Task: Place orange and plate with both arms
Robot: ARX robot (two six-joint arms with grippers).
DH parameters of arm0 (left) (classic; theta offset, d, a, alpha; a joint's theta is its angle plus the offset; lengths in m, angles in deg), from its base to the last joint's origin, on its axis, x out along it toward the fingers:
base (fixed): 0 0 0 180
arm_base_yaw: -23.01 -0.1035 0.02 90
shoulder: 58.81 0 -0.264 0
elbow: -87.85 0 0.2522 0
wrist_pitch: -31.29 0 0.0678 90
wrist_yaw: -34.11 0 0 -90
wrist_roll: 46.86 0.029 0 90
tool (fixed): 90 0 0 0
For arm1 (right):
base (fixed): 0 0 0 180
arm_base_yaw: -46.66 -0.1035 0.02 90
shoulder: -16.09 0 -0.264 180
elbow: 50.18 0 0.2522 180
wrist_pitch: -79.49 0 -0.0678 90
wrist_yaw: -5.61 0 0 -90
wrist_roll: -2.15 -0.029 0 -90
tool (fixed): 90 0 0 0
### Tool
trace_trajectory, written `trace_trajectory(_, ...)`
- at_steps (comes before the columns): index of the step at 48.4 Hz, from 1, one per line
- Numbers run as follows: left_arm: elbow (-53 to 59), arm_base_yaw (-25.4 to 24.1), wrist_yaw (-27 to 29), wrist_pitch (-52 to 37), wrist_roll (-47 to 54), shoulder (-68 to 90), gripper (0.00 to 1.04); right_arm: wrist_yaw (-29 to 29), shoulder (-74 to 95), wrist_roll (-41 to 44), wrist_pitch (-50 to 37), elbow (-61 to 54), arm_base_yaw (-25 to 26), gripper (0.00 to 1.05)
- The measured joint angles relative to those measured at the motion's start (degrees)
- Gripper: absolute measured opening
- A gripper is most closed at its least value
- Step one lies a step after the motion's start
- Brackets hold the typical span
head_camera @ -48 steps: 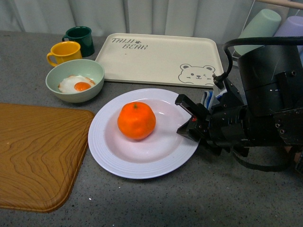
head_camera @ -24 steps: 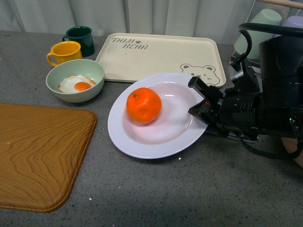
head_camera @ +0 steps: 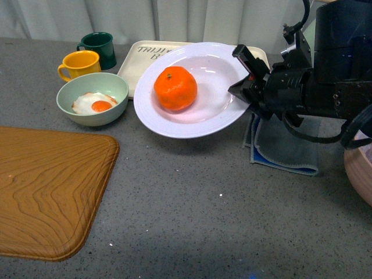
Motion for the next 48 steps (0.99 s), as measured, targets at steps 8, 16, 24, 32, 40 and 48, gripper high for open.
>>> trace_trajectory(8,0.0,0.0,0.02,0.0,0.0,0.0,0.98,-1.66,7.43,-1.81,3.21,11.8,1.75,0.04)
trace_trajectory(16,0.0,0.0,0.02,0.0,0.0,0.0,0.98,-2.71,14.56,-3.26,8.48,23.61,2.19,0.04)
trace_trajectory(24,0.0,0.0,0.0,0.0,0.0,0.0,0.98,-3.39,23.21,-5.01,15.21,38.84,2.14,0.04)
trace_trajectory(32,0.0,0.0,0.02,0.0,0.0,0.0,0.98,-3.41,29.31,-6.21,21.92,50.73,1.97,0.04)
trace_trajectory(40,0.0,0.0,0.02,0.0,0.0,0.0,0.98,-1.53,31.36,-4.92,25.35,55.78,1.88,0.25)
trace_trajectory(48,0.0,0.0,0.02,0.0,0.0,0.0,0.98,5.51,25.22,1.84,22.47,45.68,1.44,0.57)
